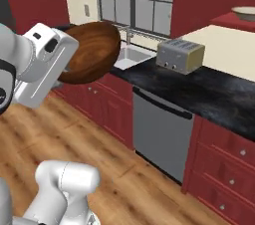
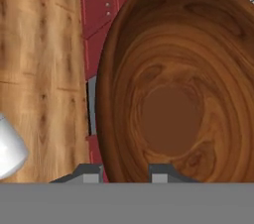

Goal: Move the bowls from the cabinet to the plates on the dining table.

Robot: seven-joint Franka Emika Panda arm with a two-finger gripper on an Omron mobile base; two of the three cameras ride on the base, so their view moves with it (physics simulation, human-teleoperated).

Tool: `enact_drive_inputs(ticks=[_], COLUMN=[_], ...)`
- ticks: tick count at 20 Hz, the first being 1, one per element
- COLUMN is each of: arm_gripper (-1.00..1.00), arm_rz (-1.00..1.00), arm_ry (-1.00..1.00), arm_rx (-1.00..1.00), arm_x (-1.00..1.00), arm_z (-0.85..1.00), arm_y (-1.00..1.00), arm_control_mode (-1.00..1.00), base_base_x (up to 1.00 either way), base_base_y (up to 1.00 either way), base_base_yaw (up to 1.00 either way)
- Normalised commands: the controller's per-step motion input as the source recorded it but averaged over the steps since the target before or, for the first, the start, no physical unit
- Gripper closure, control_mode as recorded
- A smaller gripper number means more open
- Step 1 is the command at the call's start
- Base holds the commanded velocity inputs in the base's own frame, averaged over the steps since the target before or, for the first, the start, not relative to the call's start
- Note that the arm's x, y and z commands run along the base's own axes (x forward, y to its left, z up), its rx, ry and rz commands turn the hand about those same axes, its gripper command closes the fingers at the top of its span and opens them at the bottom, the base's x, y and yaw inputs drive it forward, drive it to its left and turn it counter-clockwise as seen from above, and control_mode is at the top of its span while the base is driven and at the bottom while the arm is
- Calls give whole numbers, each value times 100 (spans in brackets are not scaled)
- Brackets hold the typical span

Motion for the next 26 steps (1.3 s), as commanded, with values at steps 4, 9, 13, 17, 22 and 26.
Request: enact_drive_inputs(ticks=[4,9,13,17,22,26], arm_gripper=[100,100,100,100,100,100], arm_rz=[0,0,0,0,0,0], arm_ry=[0,0,0,0,0,0], arm_rx=[0,0,0,0,0,0], arm_x=[0,0,0,0,0,0], arm_z=[0,0,0,0,0,0], arm_y=[0,0,0,0,0,0], arm_control_mode=[100,100,100,100,100,100], base_base_x=[-18,-21,-3,3,14,19], base_base_y=[18,15,11,13,19,21], base_base_yaw=[49,50,46,42,36,35])
